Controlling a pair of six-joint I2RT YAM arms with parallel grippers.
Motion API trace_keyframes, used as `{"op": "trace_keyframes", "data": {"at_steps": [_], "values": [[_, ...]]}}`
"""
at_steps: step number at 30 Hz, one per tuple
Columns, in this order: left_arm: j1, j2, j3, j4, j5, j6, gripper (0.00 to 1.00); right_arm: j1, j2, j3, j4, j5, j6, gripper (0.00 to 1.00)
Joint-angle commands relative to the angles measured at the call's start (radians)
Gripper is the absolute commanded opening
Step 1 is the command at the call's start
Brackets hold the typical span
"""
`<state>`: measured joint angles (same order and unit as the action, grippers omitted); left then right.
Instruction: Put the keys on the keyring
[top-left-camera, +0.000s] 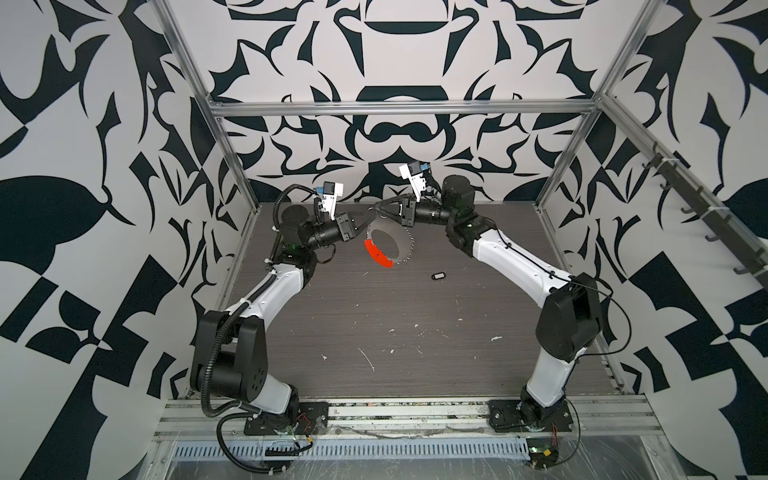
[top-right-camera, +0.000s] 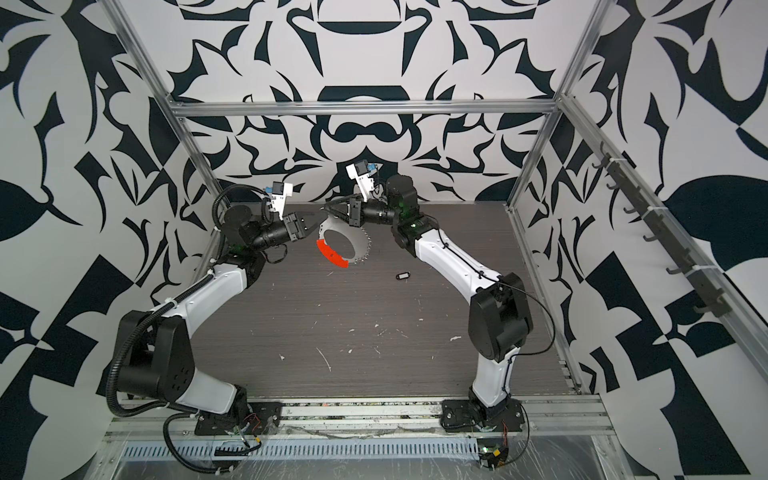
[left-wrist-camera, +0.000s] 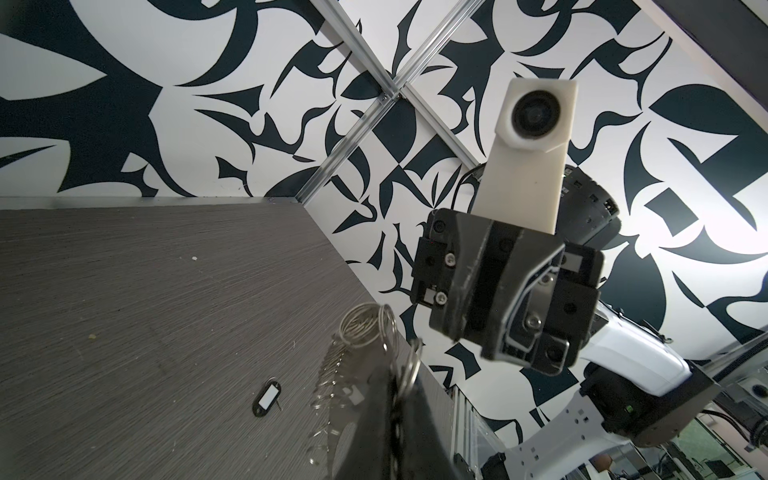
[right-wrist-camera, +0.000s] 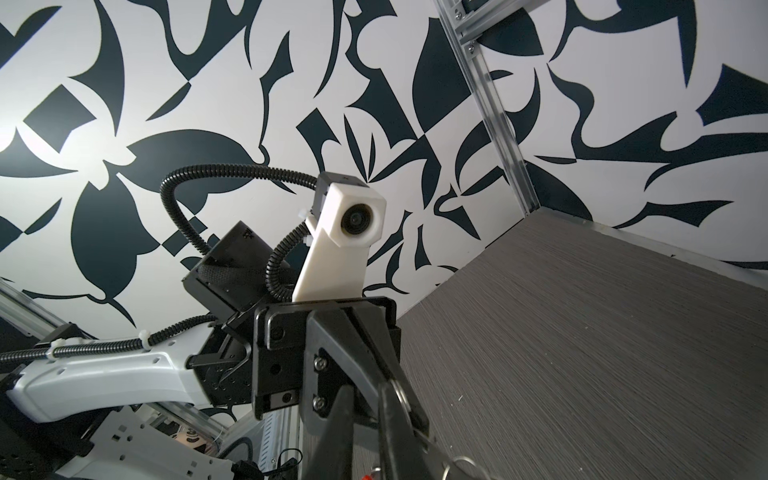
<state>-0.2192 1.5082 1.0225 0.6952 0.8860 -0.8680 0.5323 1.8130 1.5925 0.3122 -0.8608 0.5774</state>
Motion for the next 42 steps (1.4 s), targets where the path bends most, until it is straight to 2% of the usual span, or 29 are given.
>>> {"op": "trace_keyframes", "data": {"at_steps": [1, 14, 25, 33, 42], "values": [[-0.005, -0.021, 0.027, 0.033, 0.015, -0.011, 0.0, 0.005, 0.0, 0.031, 0.047, -0.02, 0.007, 0.19], [-0.007, -0.019, 0.036, 0.03, 0.015, -0.011, 0.0, 0.006, 0.009, 0.022, 0.064, -0.04, 0.022, 0.19], [-0.009, -0.019, 0.039, 0.02, 0.018, -0.007, 0.0, 0.006, 0.01, 0.023, 0.009, -0.019, -0.026, 0.19], [-0.011, -0.019, 0.038, -0.007, 0.021, 0.012, 0.0, -0.002, -0.039, 0.036, -0.033, 0.037, -0.074, 0.32], [-0.016, -0.015, 0.042, -0.013, 0.022, 0.014, 0.0, -0.003, -0.052, 0.039, -0.08, 0.042, -0.107, 0.34]]}}
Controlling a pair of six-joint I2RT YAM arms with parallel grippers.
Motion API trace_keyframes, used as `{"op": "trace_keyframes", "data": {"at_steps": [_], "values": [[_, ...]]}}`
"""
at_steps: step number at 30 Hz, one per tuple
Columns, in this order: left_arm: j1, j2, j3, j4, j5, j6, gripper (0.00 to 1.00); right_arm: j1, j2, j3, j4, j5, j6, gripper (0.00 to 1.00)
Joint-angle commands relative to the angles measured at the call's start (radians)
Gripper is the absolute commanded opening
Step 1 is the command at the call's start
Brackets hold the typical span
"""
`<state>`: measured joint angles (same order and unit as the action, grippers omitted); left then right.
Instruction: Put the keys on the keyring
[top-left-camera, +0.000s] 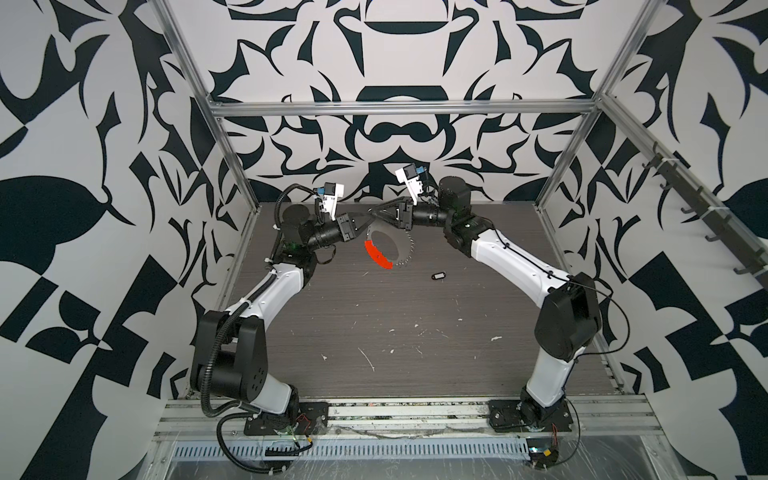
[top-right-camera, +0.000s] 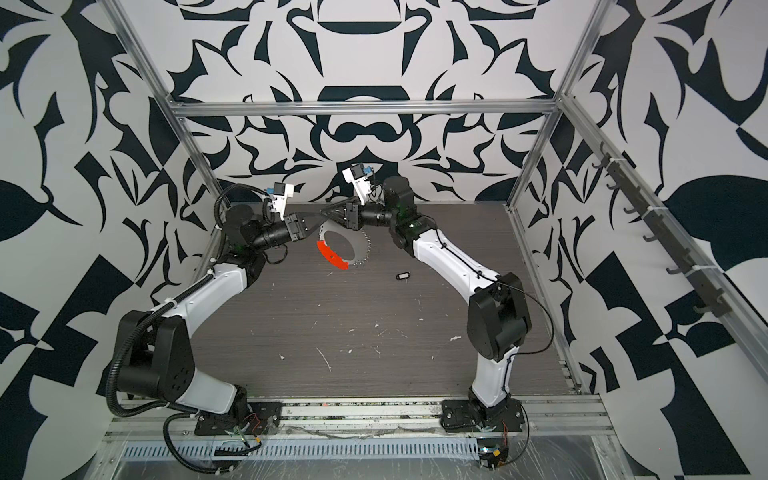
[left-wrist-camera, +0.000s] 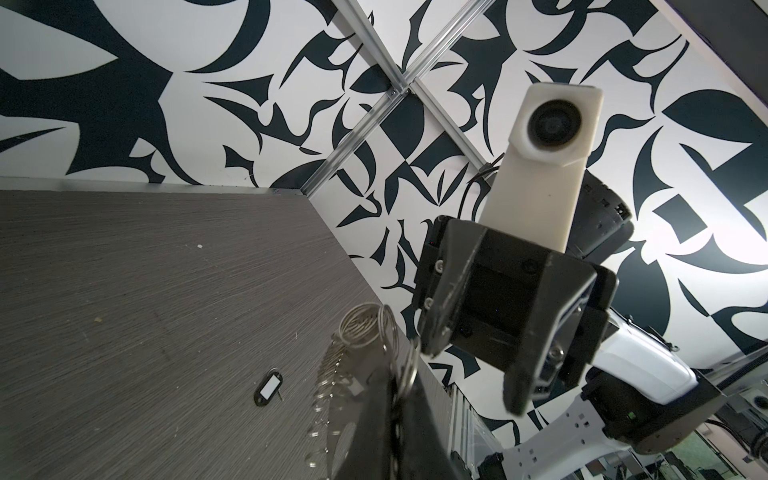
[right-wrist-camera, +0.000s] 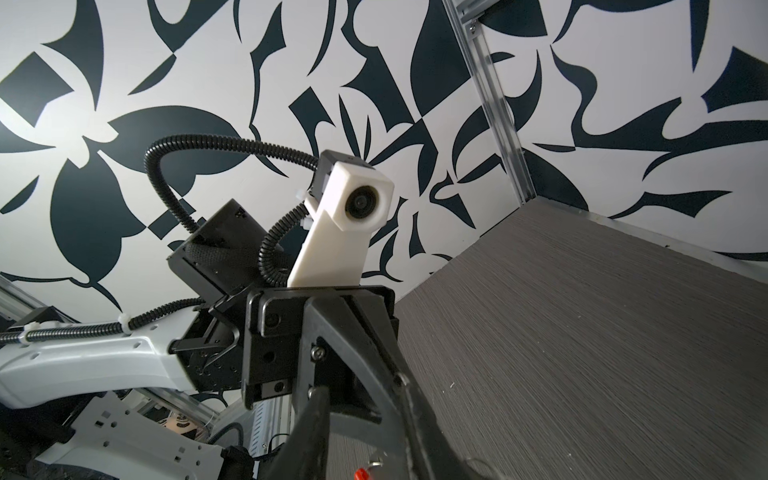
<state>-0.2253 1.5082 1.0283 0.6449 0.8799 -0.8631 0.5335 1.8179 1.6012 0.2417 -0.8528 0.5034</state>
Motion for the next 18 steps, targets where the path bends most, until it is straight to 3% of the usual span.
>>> {"op": "trace_keyframes", "data": {"at_steps": [1, 9, 18], "values": [[-0.009, -0.015, 0.036, 0.036, 0.028, 0.01, 0.0, -0.004, -0.056, 0.032, -0.013, 0.036, -0.036, 0.34], [-0.013, -0.021, 0.04, 0.014, 0.028, 0.022, 0.0, -0.008, -0.056, 0.034, -0.015, 0.037, -0.039, 0.41], [-0.017, -0.02, 0.046, 0.012, 0.028, 0.024, 0.0, -0.01, -0.05, 0.037, -0.026, 0.03, -0.036, 0.41]]}}
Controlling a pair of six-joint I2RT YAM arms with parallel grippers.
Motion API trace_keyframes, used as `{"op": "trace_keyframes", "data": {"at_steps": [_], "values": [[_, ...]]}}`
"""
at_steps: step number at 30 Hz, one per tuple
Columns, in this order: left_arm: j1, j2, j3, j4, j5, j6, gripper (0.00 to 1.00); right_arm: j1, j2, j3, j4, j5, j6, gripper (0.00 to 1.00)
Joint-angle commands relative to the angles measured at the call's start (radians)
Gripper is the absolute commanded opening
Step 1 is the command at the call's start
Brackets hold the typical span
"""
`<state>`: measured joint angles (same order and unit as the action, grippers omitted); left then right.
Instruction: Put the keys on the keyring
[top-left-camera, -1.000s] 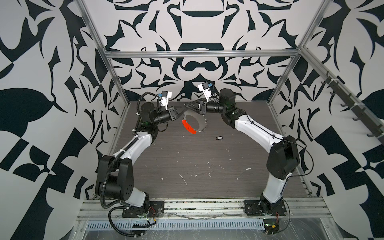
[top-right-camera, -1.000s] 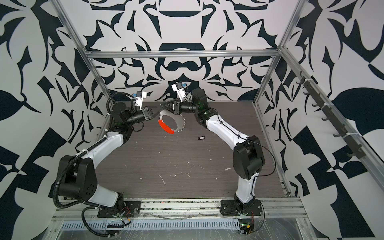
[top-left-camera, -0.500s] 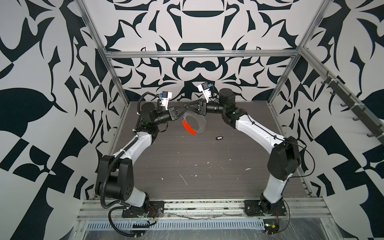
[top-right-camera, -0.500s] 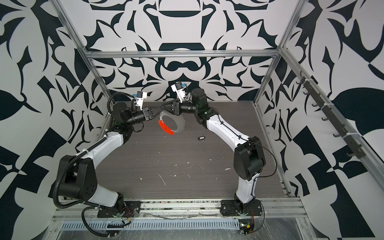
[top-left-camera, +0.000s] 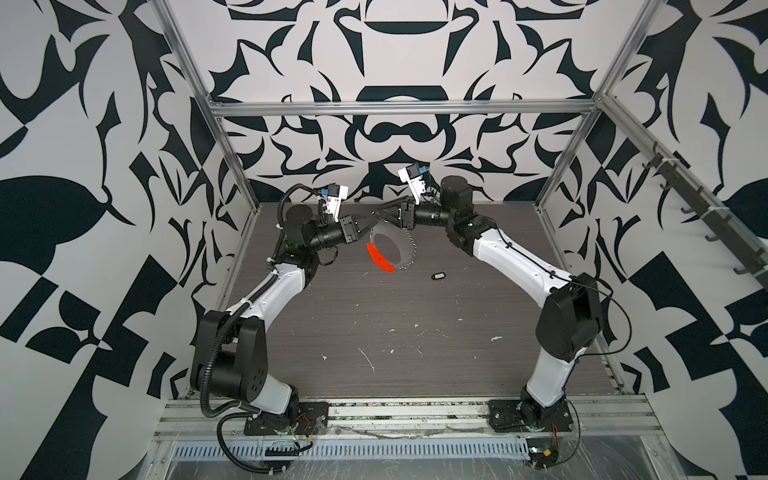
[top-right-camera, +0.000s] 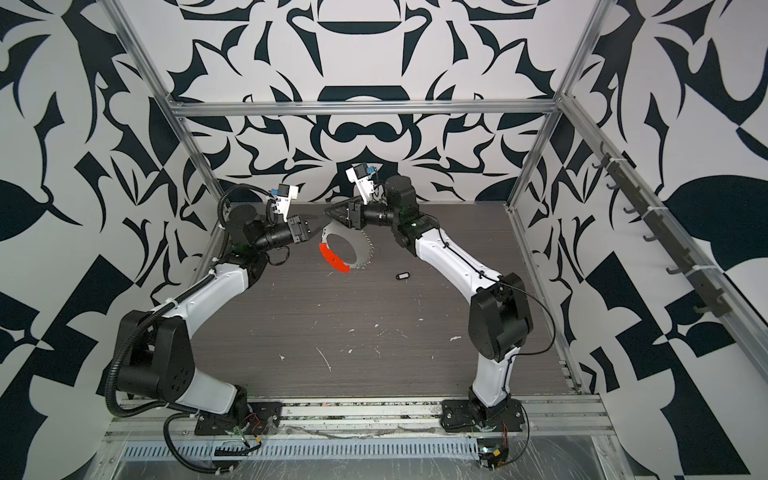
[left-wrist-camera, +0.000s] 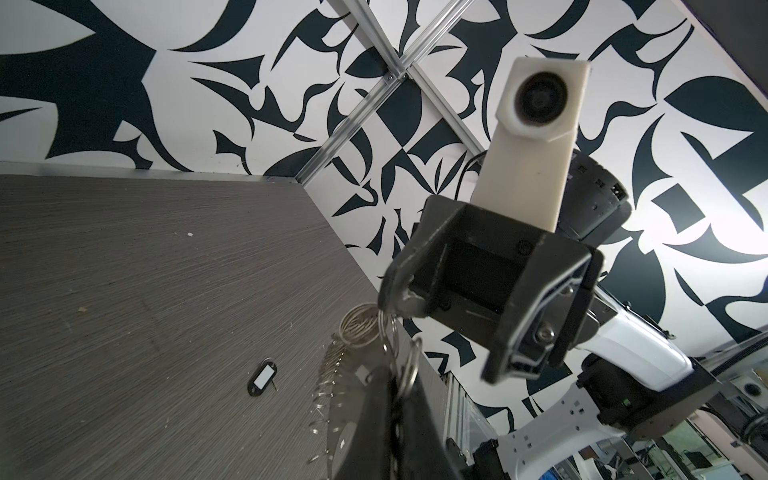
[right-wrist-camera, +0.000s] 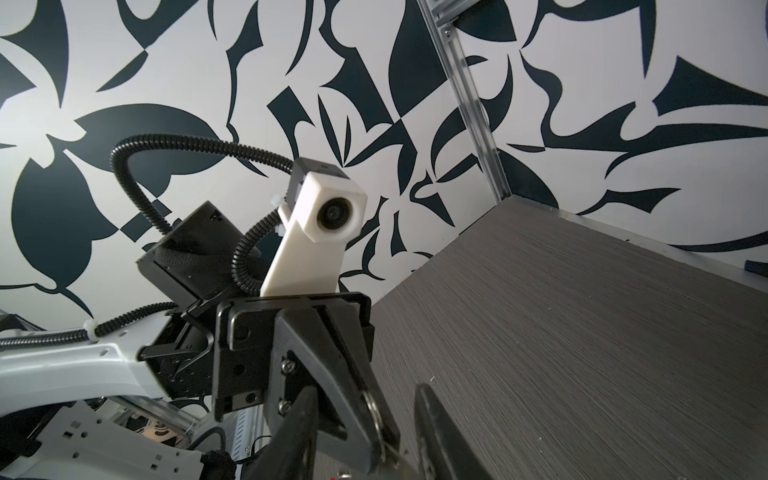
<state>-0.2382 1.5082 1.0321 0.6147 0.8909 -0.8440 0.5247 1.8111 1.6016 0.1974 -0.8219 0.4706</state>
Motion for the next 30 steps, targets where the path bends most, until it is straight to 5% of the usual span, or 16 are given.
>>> {"op": "trace_keyframes", "data": {"at_steps": [1, 7, 20, 24, 30], "values": [[-0.004, -0.021, 0.044, 0.042, 0.017, 0.007, 0.0, -0.001, -0.041, 0.034, 0.024, -0.009, 0.005, 0.38], [-0.004, -0.019, 0.054, 0.036, 0.022, 0.008, 0.0, 0.001, -0.047, 0.009, 0.039, -0.044, 0.014, 0.18], [-0.004, -0.03, 0.082, -0.04, 0.029, 0.055, 0.0, 0.002, -0.027, 0.028, 0.005, -0.129, 0.009, 0.22], [-0.004, -0.028, 0.088, -0.05, 0.036, 0.059, 0.0, 0.002, -0.031, 0.025, 0.009, -0.125, 0.003, 0.0], [-0.003, -0.029, 0.09, -0.066, 0.038, 0.067, 0.0, 0.001, -0.035, 0.023, 0.022, -0.102, -0.009, 0.0]]}}
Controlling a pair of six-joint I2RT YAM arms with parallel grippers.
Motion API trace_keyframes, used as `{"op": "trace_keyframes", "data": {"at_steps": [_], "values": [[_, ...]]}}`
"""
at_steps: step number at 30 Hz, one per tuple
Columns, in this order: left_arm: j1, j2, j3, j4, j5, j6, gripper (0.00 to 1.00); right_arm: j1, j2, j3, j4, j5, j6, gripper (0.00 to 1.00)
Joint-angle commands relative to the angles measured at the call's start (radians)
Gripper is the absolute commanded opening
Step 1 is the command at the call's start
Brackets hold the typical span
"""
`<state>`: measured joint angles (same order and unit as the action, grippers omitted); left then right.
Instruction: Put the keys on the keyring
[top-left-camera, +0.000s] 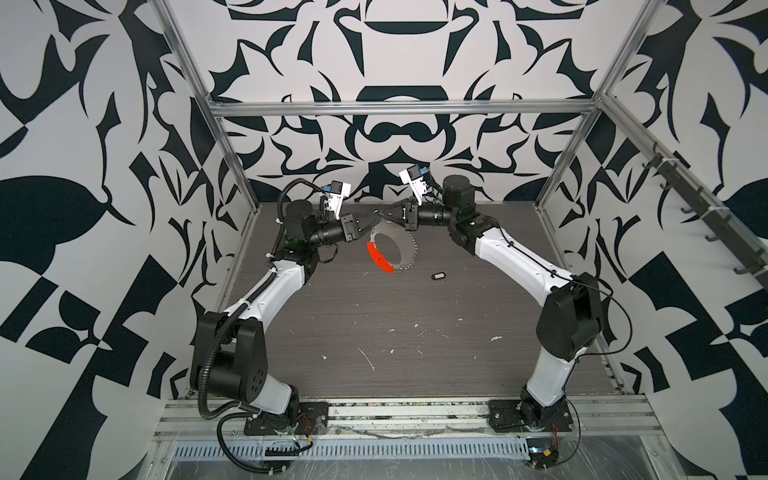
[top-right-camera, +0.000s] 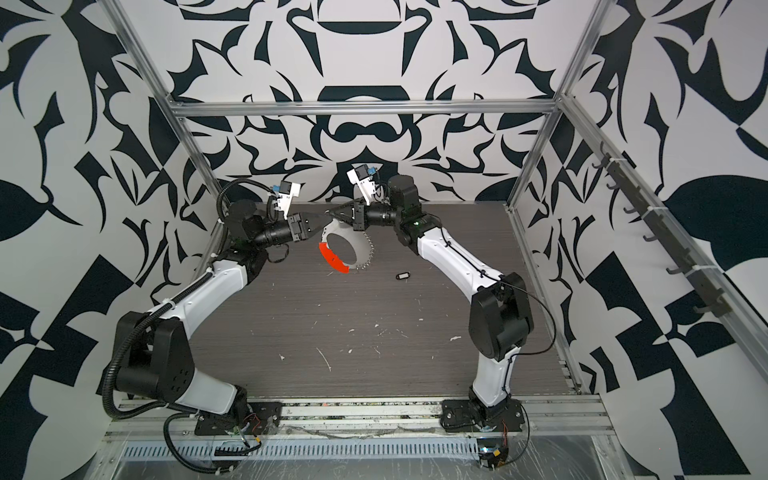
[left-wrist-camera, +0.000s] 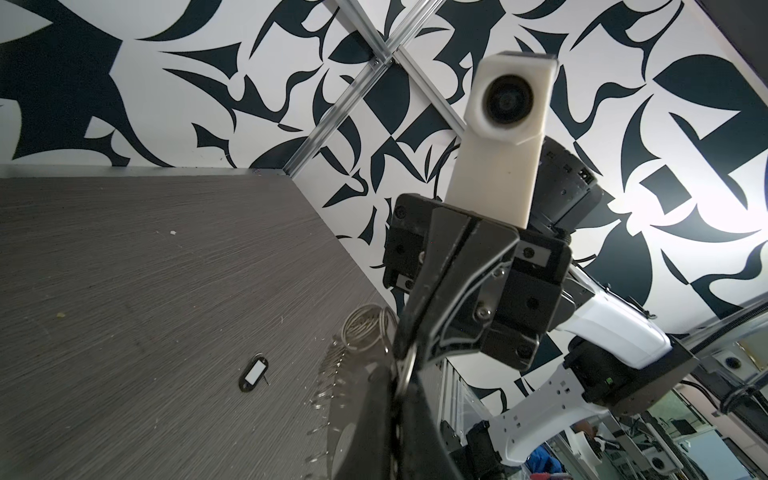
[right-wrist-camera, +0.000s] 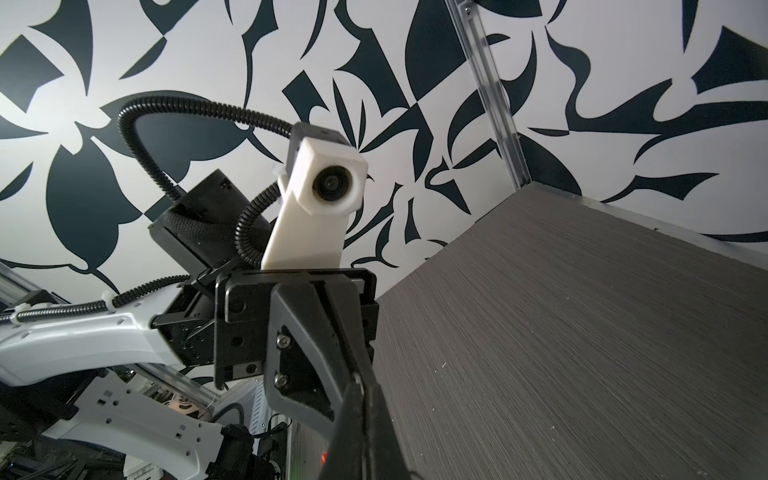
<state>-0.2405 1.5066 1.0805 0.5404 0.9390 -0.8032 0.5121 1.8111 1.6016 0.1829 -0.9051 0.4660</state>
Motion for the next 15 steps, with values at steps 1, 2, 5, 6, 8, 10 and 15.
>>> {"op": "trace_keyframes", "data": {"at_steps": [1, 2, 5, 6, 8, 10, 15], "values": [[-0.002, -0.029, 0.042, -0.005, -0.012, 0.037, 0.0, 0.014, -0.036, 0.024, 0.036, -0.012, -0.011, 0.0], [-0.001, -0.032, 0.045, -0.029, -0.014, 0.055, 0.0, 0.014, -0.037, 0.024, 0.036, 0.0, -0.021, 0.0], [-0.002, -0.056, 0.077, -0.213, -0.033, 0.2, 0.2, 0.013, -0.053, 0.005, 0.046, 0.04, -0.067, 0.0], [-0.002, -0.07, 0.092, -0.296, -0.055, 0.284, 0.26, 0.014, -0.059, 0.0, 0.046, 0.054, -0.088, 0.0], [-0.002, -0.106, 0.132, -0.516, -0.145, 0.504, 0.28, 0.013, -0.069, -0.009, 0.047, 0.072, -0.133, 0.0], [-0.001, -0.134, 0.163, -0.659, -0.242, 0.672, 0.3, 0.014, -0.069, -0.007, 0.042, 0.076, -0.161, 0.0], [-0.001, -0.168, 0.177, -0.772, -0.295, 0.894, 0.31, 0.022, -0.061, 0.003, 0.038, 0.053, -0.19, 0.0]]}}
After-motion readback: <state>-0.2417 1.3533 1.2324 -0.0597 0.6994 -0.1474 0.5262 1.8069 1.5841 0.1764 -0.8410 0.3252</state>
